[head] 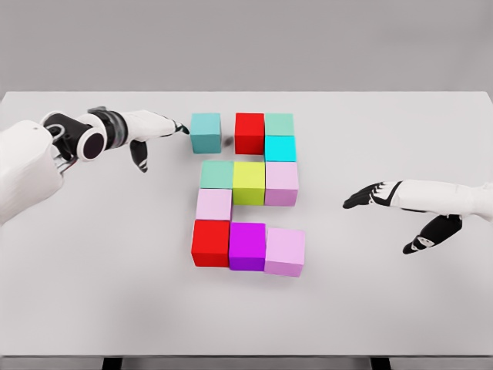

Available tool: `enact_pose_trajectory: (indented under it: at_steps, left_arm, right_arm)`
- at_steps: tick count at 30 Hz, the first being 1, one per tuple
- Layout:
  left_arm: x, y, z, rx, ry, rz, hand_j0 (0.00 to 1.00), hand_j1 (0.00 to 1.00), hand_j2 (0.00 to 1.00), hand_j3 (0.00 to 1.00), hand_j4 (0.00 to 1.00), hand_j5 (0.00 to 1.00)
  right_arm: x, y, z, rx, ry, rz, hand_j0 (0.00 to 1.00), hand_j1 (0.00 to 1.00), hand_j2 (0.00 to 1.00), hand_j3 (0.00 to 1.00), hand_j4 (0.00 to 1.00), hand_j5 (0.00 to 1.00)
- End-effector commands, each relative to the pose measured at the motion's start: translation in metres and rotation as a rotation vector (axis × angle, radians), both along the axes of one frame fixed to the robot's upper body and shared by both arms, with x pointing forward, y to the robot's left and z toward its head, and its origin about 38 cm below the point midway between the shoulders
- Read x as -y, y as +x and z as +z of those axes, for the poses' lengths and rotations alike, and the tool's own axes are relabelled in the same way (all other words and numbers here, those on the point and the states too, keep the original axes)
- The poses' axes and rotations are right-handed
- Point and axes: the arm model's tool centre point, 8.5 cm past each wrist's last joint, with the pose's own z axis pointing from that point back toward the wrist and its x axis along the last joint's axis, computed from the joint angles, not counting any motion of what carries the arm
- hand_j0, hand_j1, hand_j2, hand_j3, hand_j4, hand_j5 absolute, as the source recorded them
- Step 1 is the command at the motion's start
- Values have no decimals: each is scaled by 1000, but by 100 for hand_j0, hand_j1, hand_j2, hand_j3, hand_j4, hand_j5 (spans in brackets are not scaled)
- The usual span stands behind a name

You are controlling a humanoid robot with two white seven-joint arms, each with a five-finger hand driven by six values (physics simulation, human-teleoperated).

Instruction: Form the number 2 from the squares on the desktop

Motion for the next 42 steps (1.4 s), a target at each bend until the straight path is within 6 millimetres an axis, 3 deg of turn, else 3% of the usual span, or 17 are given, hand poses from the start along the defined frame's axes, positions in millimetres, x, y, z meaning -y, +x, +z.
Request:
enact_pose_trajectory:
  at_steps: [1,29,42]
  left_arm:
    - [4,0,0,1,-3,-6,100,100,100,100,100,100]
    - [15,0,-1,2,-13,-24,100,100,100,100,100,100]
    - [10,0,-1,2,-9,-16,100,100,100,100,100,100]
  right_arm:
    - [0,0,1,-3,5,-3,100,100,100,100,100,100]
    - [-1,0,1,-3,7,0,100,100,100,100,100,100]
    - [-1,0,1,-3,7,-1,100,100,100,100,100,100]
